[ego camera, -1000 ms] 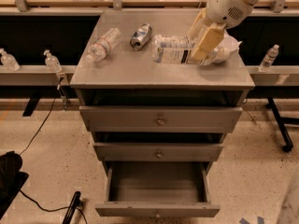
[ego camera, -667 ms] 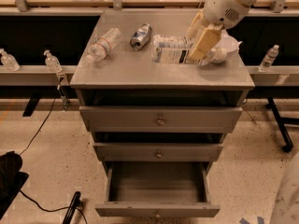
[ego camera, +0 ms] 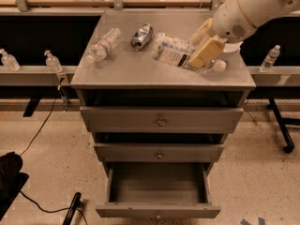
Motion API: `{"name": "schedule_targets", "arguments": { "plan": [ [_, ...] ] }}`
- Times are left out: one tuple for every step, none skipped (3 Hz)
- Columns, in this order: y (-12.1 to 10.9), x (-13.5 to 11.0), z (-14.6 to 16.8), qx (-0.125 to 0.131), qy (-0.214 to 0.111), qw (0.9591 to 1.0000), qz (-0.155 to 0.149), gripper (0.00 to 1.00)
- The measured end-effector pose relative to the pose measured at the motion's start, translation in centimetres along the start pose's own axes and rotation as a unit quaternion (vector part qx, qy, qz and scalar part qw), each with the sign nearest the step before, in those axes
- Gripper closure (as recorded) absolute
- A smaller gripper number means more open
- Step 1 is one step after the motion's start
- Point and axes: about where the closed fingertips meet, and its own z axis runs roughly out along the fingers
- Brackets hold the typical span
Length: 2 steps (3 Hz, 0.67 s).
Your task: Place blue plastic bottle into bottom drawer
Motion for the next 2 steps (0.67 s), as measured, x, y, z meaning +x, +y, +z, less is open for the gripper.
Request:
{"name": "schedule_targets", "arguments": {
  "plan": [
    [4.1,2.1,3.6,0.013,-0.076,0.9954,0.057,1.00],
    [6.9,5.3,10.8,0.002,-0.101,0.9897,0.102,1.00]
  ]
}}
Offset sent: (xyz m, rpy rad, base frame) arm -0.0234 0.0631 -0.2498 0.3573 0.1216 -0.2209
